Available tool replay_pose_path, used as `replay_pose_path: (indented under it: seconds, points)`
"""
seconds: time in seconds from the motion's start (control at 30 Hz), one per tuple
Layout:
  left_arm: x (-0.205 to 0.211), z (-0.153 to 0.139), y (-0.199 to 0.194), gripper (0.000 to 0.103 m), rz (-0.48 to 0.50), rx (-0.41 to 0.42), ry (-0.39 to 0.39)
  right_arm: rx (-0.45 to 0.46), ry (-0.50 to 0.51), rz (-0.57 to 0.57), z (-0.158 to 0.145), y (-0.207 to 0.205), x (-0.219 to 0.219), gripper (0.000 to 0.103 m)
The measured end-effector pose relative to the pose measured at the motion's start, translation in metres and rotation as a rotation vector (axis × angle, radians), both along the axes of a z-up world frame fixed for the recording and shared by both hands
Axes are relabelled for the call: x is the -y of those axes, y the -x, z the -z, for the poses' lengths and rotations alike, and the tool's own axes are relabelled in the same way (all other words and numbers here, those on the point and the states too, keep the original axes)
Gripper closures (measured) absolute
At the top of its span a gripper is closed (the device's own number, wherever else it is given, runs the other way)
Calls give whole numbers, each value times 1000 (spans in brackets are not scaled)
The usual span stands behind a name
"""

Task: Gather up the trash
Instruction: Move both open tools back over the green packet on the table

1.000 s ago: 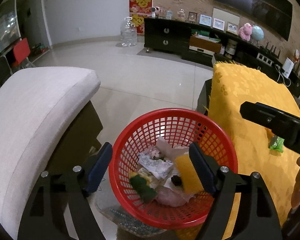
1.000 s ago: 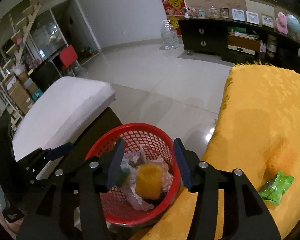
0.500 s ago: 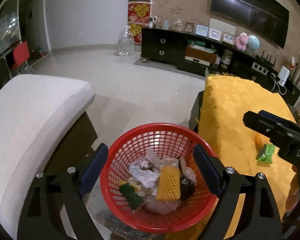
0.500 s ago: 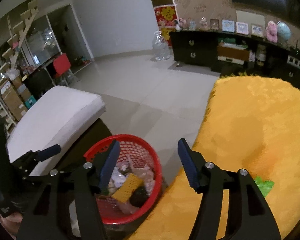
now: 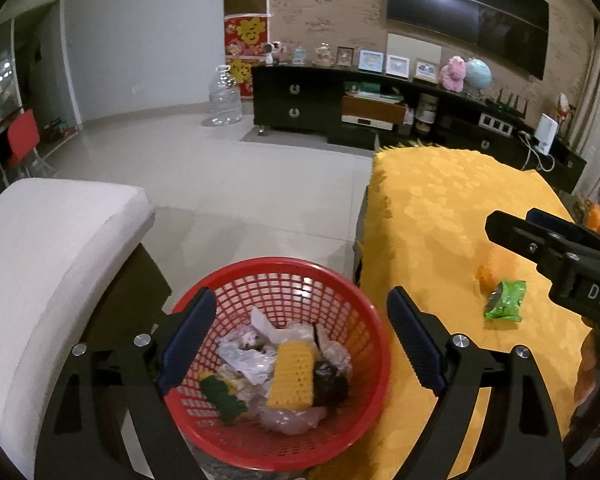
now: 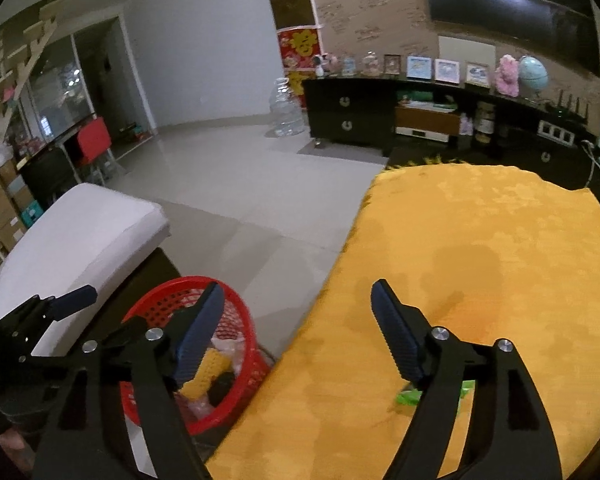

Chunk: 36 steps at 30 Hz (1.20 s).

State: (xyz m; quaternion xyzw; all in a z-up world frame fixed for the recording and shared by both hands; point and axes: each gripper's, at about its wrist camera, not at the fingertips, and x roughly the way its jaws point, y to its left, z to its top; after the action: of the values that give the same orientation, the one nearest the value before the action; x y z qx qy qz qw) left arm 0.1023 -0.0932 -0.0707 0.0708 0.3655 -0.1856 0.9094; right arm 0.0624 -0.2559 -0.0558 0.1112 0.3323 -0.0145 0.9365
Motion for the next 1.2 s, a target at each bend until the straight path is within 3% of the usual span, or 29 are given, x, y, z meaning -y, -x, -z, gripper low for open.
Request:
replay_pose_path:
  seconds: [0.33,0.67,1.2]
  points:
    - [47,1,13,19,91,-2,-2,1,48,103,2,25,42,21]
    - [105,11,26,19,193,-26,-9,-13,13,276,7,63,111,21]
    - [196,62,40,19,374,-129,-55,-49,-78,416,27,104,172,21]
